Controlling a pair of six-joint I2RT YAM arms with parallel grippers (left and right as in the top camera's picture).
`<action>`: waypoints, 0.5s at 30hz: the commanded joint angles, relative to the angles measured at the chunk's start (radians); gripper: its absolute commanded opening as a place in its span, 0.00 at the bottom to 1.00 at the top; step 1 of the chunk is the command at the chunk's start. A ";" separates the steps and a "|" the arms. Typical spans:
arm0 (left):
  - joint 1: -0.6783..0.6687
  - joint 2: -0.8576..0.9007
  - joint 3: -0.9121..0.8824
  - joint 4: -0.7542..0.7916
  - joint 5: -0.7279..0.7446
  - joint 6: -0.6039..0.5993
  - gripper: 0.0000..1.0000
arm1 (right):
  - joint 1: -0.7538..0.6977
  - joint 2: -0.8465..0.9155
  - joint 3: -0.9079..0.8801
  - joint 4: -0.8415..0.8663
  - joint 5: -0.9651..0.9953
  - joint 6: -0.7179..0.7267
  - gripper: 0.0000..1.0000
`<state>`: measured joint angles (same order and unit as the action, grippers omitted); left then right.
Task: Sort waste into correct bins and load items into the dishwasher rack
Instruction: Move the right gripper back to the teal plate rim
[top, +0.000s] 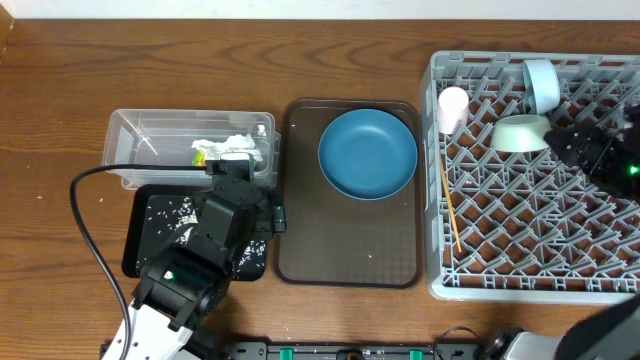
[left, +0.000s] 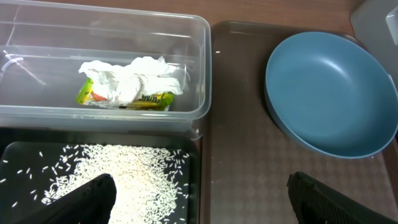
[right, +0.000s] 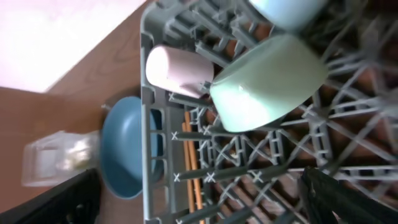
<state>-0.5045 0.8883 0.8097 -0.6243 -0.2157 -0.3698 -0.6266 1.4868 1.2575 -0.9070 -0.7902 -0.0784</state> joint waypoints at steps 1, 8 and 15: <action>0.004 -0.001 0.019 0.000 -0.002 -0.010 0.91 | 0.055 -0.100 0.005 0.004 0.138 0.020 0.99; 0.004 -0.001 0.019 0.000 -0.002 -0.009 0.91 | 0.274 -0.219 0.005 0.003 0.226 0.010 0.99; 0.004 -0.001 0.019 0.000 -0.002 -0.009 0.91 | 0.602 -0.212 0.004 -0.005 0.401 0.065 0.99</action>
<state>-0.5045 0.8883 0.8097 -0.6247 -0.2157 -0.3698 -0.1173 1.2709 1.2575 -0.9070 -0.5072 -0.0605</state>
